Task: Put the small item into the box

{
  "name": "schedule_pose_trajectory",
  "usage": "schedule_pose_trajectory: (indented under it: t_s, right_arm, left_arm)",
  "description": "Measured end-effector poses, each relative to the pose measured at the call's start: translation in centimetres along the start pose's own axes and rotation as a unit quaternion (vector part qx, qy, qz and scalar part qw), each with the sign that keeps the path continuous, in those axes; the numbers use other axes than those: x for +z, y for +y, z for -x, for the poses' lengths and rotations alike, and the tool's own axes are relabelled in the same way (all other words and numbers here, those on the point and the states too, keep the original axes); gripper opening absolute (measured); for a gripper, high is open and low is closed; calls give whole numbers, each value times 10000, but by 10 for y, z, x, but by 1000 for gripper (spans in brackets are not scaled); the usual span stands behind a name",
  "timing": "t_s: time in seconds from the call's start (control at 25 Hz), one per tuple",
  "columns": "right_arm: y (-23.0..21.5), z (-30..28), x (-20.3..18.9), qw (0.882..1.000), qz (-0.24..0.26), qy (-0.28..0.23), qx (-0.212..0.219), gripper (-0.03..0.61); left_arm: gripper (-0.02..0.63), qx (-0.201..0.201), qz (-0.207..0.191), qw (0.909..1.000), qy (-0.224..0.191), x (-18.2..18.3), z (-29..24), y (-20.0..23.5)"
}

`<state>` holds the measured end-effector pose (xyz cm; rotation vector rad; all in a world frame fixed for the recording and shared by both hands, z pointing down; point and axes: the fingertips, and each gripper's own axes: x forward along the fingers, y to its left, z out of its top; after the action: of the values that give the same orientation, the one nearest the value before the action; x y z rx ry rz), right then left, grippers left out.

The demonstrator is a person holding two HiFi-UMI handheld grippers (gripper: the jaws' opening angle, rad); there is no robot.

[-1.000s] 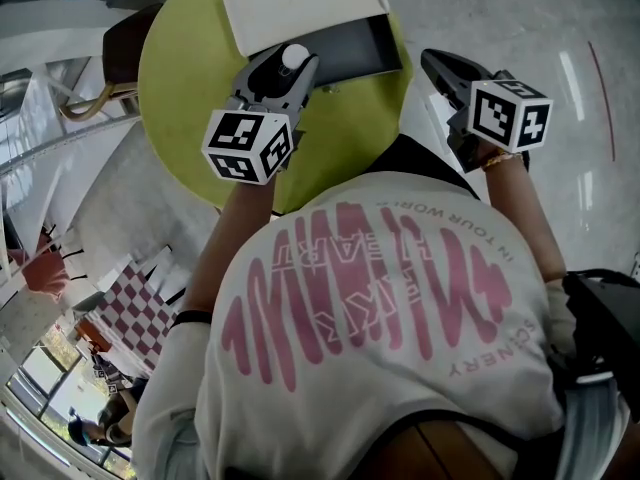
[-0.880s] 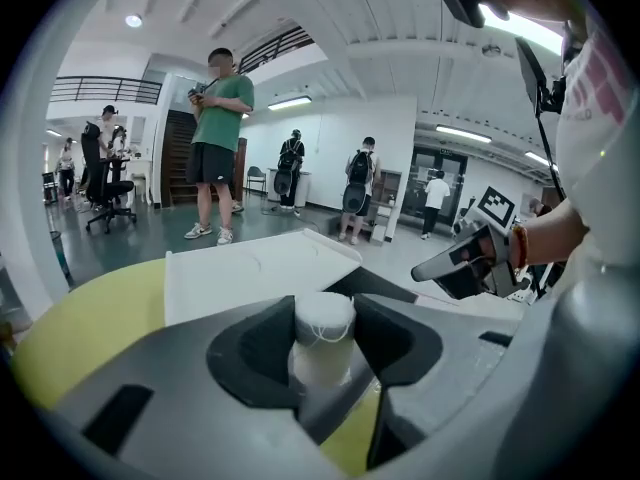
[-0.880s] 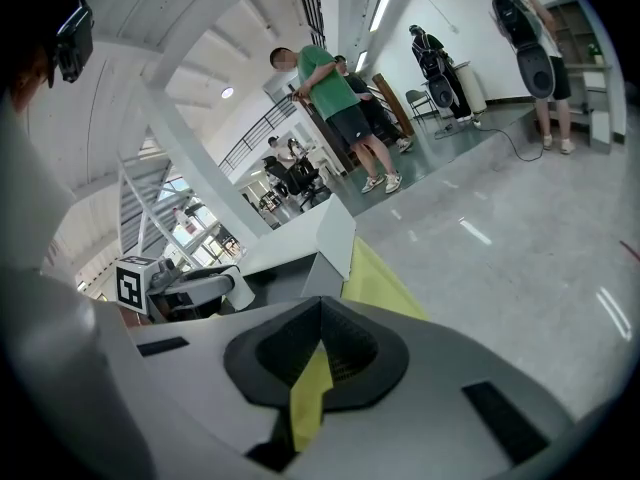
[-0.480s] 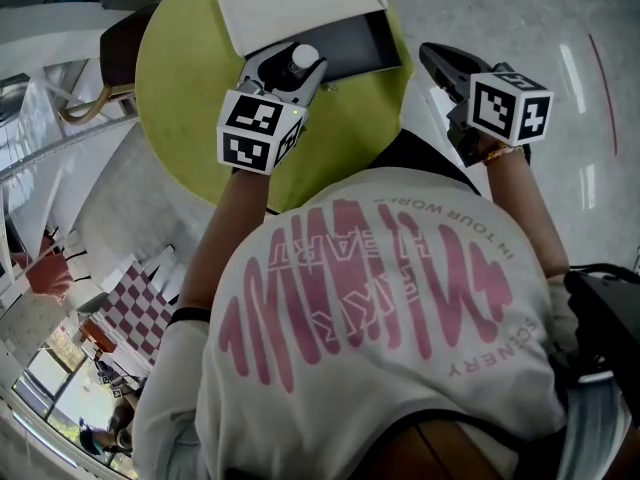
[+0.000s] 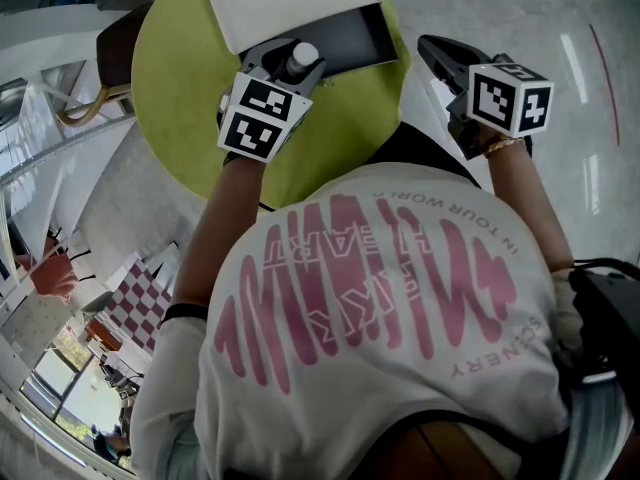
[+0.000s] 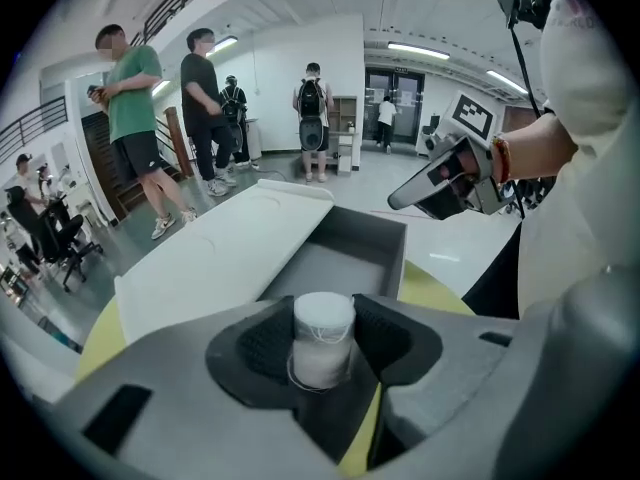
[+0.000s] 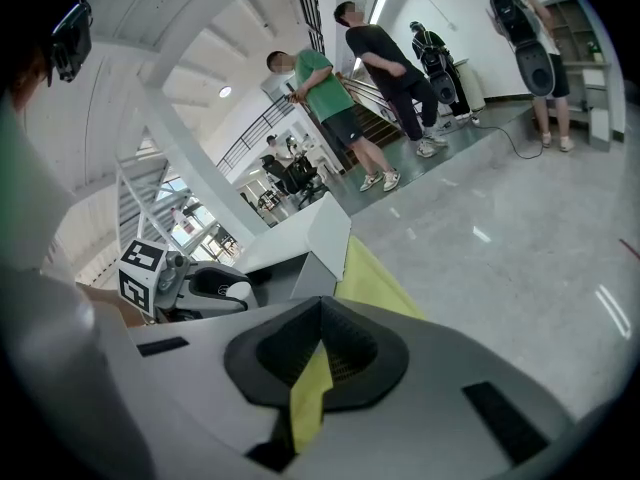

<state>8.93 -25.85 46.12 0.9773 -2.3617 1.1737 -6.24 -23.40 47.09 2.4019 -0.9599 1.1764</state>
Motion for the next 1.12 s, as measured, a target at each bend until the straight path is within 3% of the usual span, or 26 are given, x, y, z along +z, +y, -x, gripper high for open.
schedule_pose_trajectory:
  t_s: [0.64,0.84,1.12]
  right_arm:
    - [-14,2,-7,9997,-209,-7,-141,6]
    - [-18,4,-6,9996,-225,-23,-171,6]
    - [-21,4,-7,9995,-257,-17,-205,6]
  left_arm:
    - [184,-206,-297,9990,264,5,-15,2]
    - [184,-264,-727,9964,342,4,-25,-2]
    - [184,-362,-719,9964,283,7,-29,-6]
